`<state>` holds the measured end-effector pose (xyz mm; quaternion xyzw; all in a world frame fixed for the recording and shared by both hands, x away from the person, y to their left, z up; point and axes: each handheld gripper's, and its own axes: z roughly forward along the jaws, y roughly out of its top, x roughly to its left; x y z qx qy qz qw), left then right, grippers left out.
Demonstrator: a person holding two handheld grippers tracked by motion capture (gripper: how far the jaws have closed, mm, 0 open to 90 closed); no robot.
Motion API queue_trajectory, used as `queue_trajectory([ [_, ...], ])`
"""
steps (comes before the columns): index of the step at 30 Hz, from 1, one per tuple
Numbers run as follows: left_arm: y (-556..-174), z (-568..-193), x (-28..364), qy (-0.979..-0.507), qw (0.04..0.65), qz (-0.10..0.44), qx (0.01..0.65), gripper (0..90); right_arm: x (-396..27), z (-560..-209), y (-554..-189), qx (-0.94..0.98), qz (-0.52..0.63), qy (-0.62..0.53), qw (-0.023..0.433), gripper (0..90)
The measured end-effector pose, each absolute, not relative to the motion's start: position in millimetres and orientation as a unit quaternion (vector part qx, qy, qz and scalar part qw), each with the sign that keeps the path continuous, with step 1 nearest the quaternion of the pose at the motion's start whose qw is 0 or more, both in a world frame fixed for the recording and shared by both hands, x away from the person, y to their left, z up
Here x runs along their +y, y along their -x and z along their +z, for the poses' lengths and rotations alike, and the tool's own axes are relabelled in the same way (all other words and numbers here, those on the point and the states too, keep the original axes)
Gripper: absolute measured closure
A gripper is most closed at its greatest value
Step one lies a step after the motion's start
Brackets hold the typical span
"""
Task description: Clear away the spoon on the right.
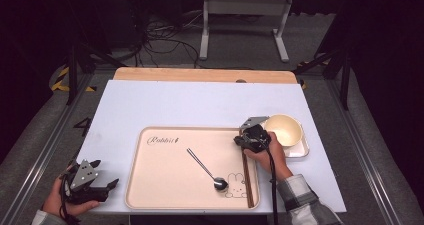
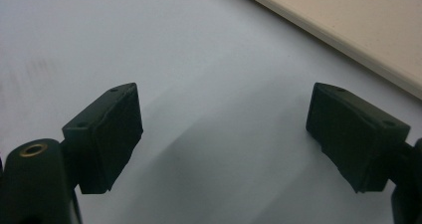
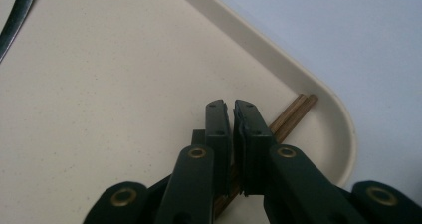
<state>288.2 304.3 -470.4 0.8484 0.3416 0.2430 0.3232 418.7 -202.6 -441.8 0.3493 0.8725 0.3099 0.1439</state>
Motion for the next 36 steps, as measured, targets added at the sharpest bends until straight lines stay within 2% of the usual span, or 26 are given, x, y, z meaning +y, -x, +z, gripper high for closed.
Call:
queue_trajectory([
  [10,-288,-470,305,-0.846,0.325,0.245,0.344,15.4,-198,-434,-413,0.865,0.347,-0.334,0.142,85.0],
  [19,-288,-470,305,-0.847,0.323,0.245,0.344,15.4,-149,-423,-382,0.885,0.399,-0.228,0.079,88.9],
  [26,-288,-470,304,-0.848,0.323,0.244,0.342,15.4,-112,-434,-354,0.919,0.363,-0.146,0.045,89.3],
  [30,-288,-471,304,-0.849,0.323,0.242,0.342,15.4,-111,-442,-353,0.929,0.340,-0.140,0.032,89.2],
  [36,-288,-471,303,-0.849,0.323,0.240,0.342,15.4,-121,-445,-353,0.932,0.327,-0.149,0.044,89.0],
])
